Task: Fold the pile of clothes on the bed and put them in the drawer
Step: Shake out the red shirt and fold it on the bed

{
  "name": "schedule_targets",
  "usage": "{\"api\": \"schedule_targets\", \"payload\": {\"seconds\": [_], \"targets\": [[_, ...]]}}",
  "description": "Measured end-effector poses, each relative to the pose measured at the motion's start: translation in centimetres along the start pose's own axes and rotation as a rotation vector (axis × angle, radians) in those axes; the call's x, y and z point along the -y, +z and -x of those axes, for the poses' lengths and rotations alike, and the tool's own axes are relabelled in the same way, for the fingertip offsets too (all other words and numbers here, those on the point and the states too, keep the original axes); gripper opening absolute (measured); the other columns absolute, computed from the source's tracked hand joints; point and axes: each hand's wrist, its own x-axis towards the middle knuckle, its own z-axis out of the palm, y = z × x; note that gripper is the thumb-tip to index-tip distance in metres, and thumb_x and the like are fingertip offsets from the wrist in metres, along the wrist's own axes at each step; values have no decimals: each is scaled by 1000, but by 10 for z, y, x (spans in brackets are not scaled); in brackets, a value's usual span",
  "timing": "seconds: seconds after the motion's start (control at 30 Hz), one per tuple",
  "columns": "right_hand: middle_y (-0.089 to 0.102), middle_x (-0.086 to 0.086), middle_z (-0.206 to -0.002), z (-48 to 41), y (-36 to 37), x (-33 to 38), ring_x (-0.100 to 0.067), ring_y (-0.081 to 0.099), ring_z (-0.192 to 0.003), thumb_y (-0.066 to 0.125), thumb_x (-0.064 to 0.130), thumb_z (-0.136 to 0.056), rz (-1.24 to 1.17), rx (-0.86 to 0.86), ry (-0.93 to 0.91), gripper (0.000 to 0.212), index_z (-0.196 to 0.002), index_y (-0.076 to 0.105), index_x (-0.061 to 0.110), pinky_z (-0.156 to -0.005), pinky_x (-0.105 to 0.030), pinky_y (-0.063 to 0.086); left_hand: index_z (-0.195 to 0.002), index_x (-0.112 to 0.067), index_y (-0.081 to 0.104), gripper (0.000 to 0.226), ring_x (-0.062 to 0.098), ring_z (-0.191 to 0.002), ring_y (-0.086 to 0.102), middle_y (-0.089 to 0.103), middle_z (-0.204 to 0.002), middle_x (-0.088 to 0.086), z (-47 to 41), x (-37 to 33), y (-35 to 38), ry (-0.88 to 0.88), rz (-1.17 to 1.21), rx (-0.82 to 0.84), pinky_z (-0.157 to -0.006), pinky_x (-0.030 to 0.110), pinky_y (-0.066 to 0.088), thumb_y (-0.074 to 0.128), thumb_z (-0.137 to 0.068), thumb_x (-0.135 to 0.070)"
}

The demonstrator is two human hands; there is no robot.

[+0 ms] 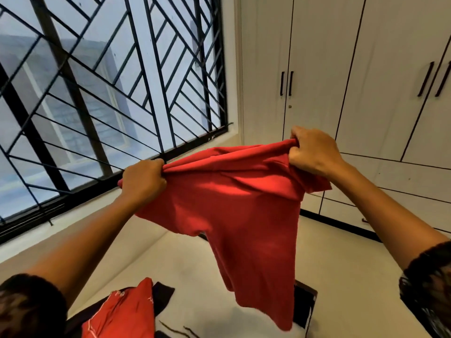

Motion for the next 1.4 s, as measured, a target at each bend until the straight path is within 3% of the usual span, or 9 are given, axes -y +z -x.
{"api": "schedule_targets", "payload": {"seconds": [0.17, 0.3, 0.47, 0.6, 0.73, 0.9, 1.13, 1.3, 1.4], "targets": [[53, -4, -71, -16, 46, -1, -23, 47, -64, 52, 10, -80, -23, 121, 59, 9, -87, 48, 14, -52, -23, 32, -73, -21, 63, 3, 27, -90, 45, 37, -57, -1, -11, 14, 26, -68, -153, -35, -76, 37, 18, 61, -71, -21], [48, -1, -63, -37, 103, -1, -24, 48, -61, 51, 10, -77, -49, 136, 111, 10, -86, 47, 14, -51, -25, 32, -76, -15, 69, 12, 31, -82, 55, 58, -67, 8, -32, 25, 57, -157, -222, 37, -76, 36, 28, 62, -70, -22], [47, -1, -62, -79, 184, 0, -31, 53, -66, 49, 10, -78, -95, 156, 138, 12, -90, 48, 10, -61, -37, 46, -89, -6, 70, 20, 40, -86, 60, 64, -90, 20, -73, 38, 116, -467, 29, 124, -67, 36, 40, 59, -74, -13], [49, -2, -65, -114, 229, 0, -30, 53, -68, 46, 9, -83, -136, 134, 137, 13, -96, 46, 9, -65, -39, 47, -81, 5, 67, 20, 39, -74, 58, 63, -80, 25, -108, 54, 151, -605, 341, 132, -67, 40, 49, 50, -73, -2], [57, -14, -84, -145, 249, 5, -36, 55, -79, 44, 8, -84, -178, 65, 127, 12, -96, 46, 7, -71, -46, 49, -75, -2, 60, 18, 24, -57, 50, 51, -58, 10, -133, 65, 165, -654, 517, 17, -63, 32, 42, 44, -75, 6], [49, -8, -83, -139, 251, 14, -28, 47, -75, 44, 4, -81, -205, 23, 10, 11, -87, 39, 11, -63, -39, 40, -83, 4, 62, 19, 24, -71, 48, 56, -74, 16, -129, 86, 176, -567, 510, -109, -57, 27, 32, 47, -73, 6], [41, 1, -73, -16, 298, 10, -17, 38, -63, 58, -2, -73, -242, 125, -182, 24, -80, 42, 15, -51, -24, 28, -82, 2, 55, 10, 33, -70, 53, 57, -76, 18, -14, 109, 226, -414, 458, 72, -57, 33, 35, 55, -72, 6], [50, -6, -70, 156, 376, 9, -24, 43, -62, 41, 12, -62, -160, 245, -270, 19, -79, 35, 19, -59, -28, 24, -94, 0, 56, 32, 42, -86, 59, 61, -92, 26, 148, 126, 312, -365, 365, 371, -70, 42, 44, 50, -66, -15], [48, -1, -70, 280, 432, 6, -24, 47, -60, 45, 8, -61, -73, 368, -301, 26, -79, 32, 22, -60, -30, 28, -110, 5, 57, 55, 44, -96, 60, 62, -109, 26, 255, 132, 371, -307, 252, 615, -78, 48, 47, 46, -65, -24]]}}
